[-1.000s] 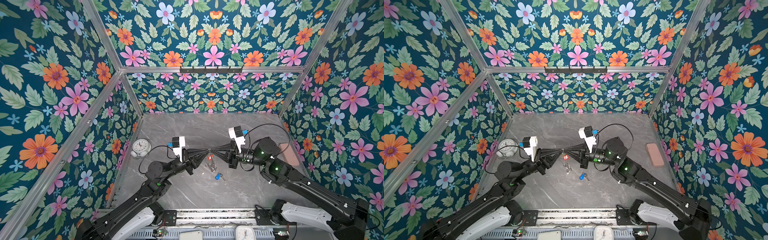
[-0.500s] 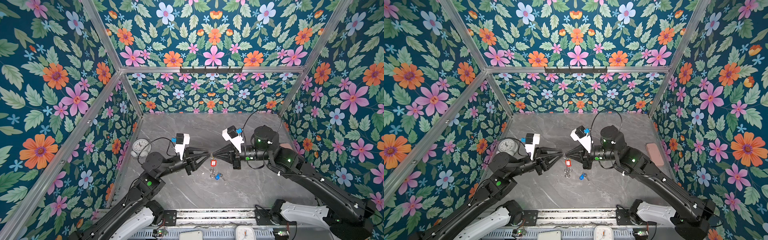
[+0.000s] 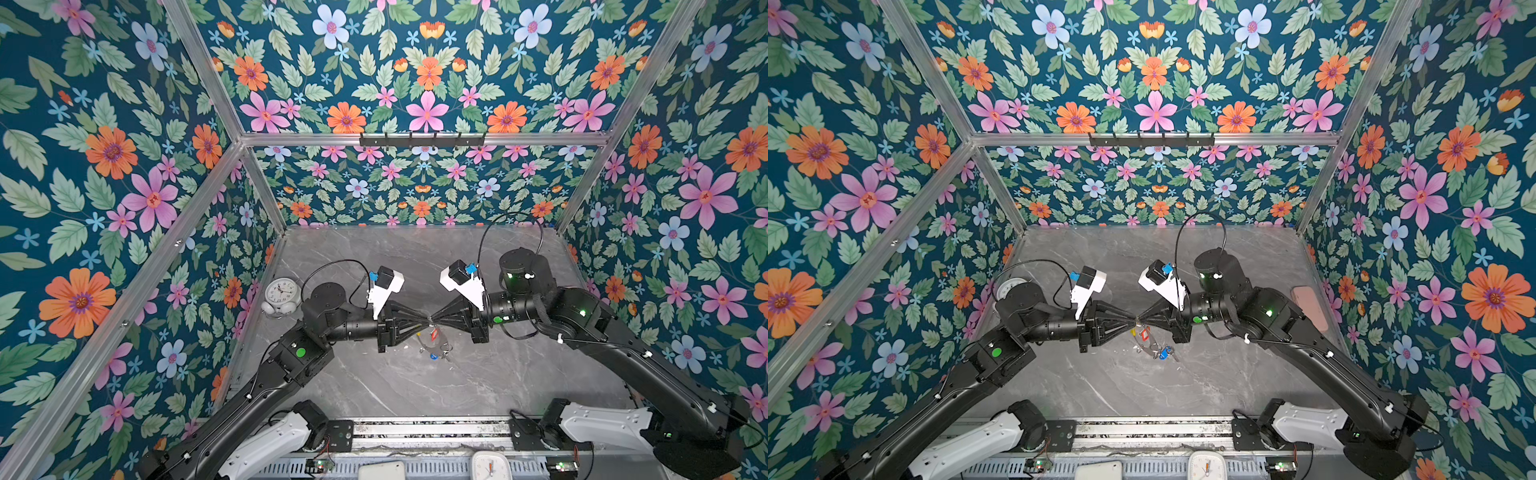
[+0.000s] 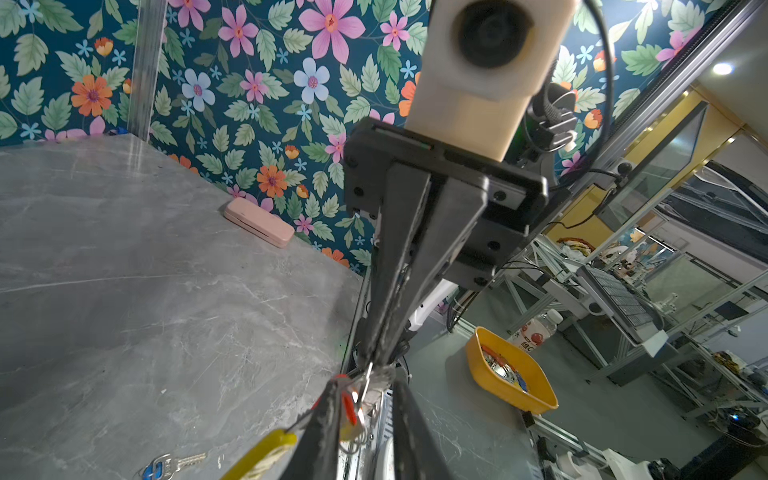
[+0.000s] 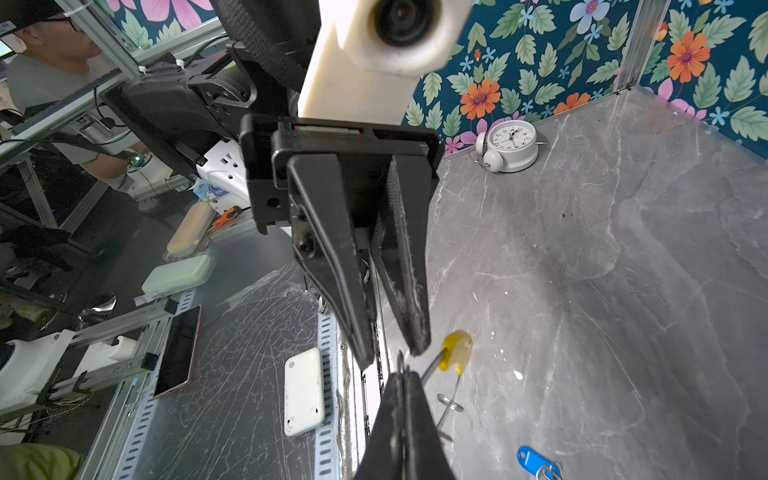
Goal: Remove the keys from the keyring
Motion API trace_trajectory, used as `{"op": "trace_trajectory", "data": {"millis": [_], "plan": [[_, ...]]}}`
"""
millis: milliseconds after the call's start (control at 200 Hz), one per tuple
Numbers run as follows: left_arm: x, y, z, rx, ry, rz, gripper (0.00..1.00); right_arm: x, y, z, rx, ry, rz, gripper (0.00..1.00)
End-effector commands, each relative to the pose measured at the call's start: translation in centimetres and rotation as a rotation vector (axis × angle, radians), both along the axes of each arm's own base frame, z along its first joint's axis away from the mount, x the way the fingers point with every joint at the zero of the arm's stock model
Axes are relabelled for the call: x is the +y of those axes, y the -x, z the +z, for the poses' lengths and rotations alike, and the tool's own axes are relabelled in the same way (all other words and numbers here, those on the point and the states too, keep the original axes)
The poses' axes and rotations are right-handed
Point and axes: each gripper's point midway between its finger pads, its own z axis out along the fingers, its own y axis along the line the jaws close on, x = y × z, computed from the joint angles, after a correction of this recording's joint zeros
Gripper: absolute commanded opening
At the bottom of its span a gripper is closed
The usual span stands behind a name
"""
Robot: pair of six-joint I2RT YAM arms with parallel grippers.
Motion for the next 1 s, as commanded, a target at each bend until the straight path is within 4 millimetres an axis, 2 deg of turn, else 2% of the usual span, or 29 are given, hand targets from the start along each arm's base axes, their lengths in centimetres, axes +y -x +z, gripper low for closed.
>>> {"op": "trace_trajectory", "data": {"millis": [0,740,995], "plan": [[0.01,0.59,0.37,-0.027,0.004,-0.034,0.23,0.02,0.31,0.16,-0.007,-0.001,0.023,0.00],[-0.66,0.36,0.36,-0.013,-0.010,-0.062,0.11,0.16,0.19,-0.07,-0.008,0.026,0.035,0.00],[-0.65,0.29,0.42,-0.009,-0.008,-0.055,0.03,0.40,0.11,0.11,-0.004,0.016,0.037,0.00]]}}
